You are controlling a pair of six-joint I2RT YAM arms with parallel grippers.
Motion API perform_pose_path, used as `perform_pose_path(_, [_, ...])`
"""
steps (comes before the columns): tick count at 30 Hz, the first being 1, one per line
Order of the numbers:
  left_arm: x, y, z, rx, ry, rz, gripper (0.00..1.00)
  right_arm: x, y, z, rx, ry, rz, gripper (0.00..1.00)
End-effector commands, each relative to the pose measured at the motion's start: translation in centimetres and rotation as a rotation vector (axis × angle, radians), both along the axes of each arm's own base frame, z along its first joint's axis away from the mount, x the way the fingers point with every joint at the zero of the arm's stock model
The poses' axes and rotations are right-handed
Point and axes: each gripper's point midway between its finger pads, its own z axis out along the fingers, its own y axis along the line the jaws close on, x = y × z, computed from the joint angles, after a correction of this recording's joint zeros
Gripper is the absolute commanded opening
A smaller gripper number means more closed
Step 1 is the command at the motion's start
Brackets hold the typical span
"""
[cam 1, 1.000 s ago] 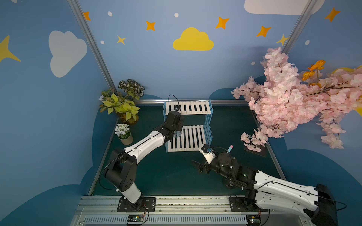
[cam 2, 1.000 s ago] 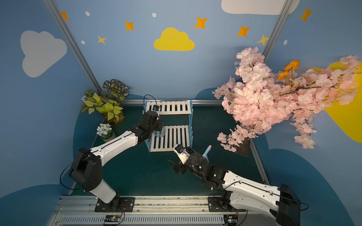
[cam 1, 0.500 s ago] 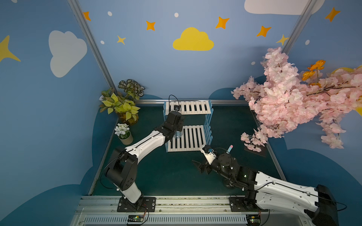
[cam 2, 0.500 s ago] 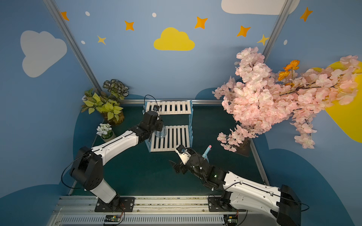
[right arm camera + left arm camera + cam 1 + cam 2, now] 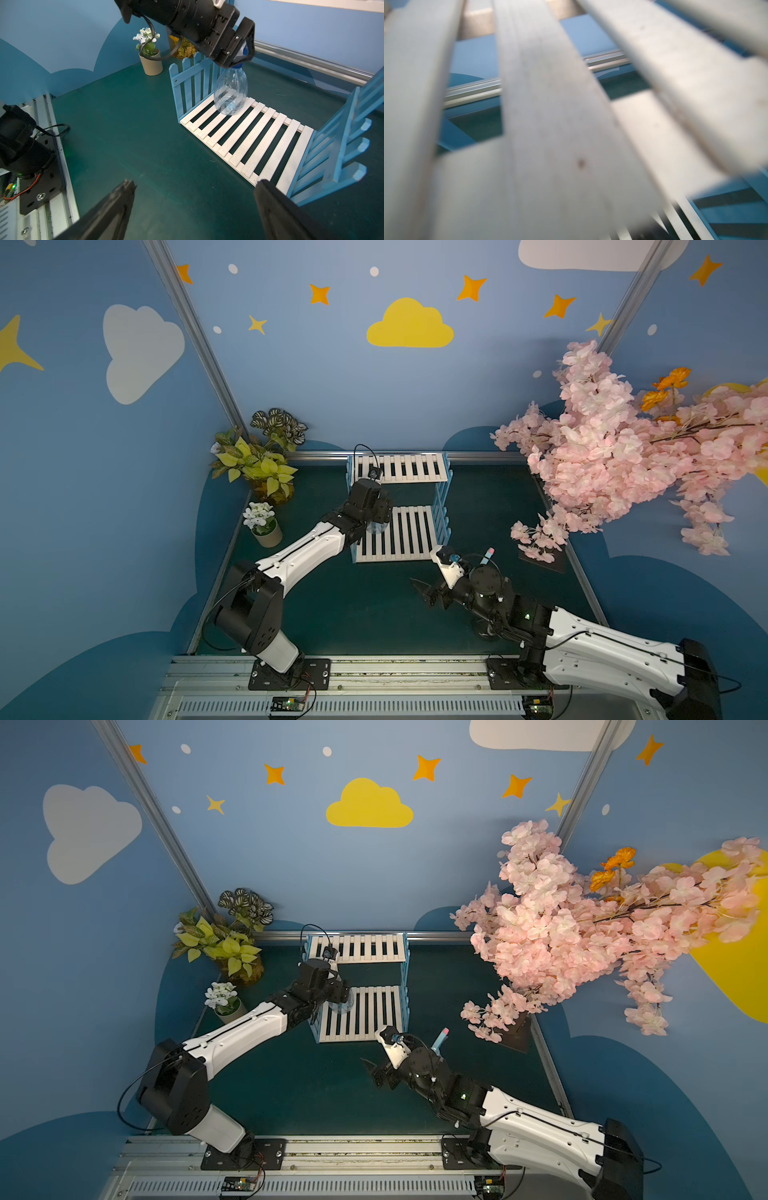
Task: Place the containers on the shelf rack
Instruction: 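Place the container on the shelf, then pick up a container from the center of the board.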
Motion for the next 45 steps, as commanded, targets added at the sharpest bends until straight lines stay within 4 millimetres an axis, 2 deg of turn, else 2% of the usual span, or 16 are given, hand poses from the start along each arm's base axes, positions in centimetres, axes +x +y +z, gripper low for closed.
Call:
perform_pose_path(1, [-1.8,-0.2,2.1,-0.038,-0.023,-0.067,0.90,0.0,-1.0,2.1,0.042,0.008,-0.030,0.96])
perform_pose_path(6, [-4.8,-0.2,4.4,-0.090,-0.051,-0.158,0.91,0.4,-3.8,3.8,0.070,0.024,-0.140,0.96])
perform_pose_path(13, [-9.6,0.2,7.2,-0.131,-0.080,-0.273,0.91,0.1,-9.1,6.1,0.074,0.119,-0.313,0.95])
perform_pose_path(15, [-11.0,0.2,7.2,-0.135,-0.085,-0.322,0.91,0.0,-10.8,6.7,0.060,0.150,-0.371,0.95])
perform_pose_path(18, [-12.7,0.7,5.7,-0.101,-0.035,-0.355,0.91,0.0,-13.8,7.5,0.047,0.203,-0.504,0.94])
perform_pose_path(20, [-13.7,1.1,4.8,-0.087,0.003,-0.366,0.91,-0.1,-15.3,8.4,0.047,0.225,-0.568,0.93])
perform_pose_path(23, [-15.2,0.3,4.9,-0.148,0.028,-0.423,0.91,-0.2,-16.9,9.1,0.003,0.249,-0.638,0.91])
perform_pose_path(28, [-17.5,-0.4,5.3,-0.170,0.038,-0.538,0.92,0.0,-17.6,9.0,-0.099,0.294,-0.723,0.91])
perform_pose_path(32, [-19.6,-1.6,5.4,-0.197,0.047,-0.678,0.92,0.1,-17.7,8.1,-0.042,0.365,-0.788,0.92])
perform_pose_path(37, [-21.5,-2.6,6.1,-0.252,0.030,-0.785,0.92,0.3,-16.9,5.6,-0.070,0.461,-0.836,0.89])
perform_pose_path(42, [-21.6,-3.0,6.1,-0.271,0.063,-0.807,0.92,0.9,-16.5,2.6,-0.136,0.527,-0.888,0.86])
perform_pose_path(45, [-21.9,-3.1,6.0,-0.289,0.074,-0.812,0.92,1.7,-15.5,1.3,-0.158,0.569,-0.886,0.83])
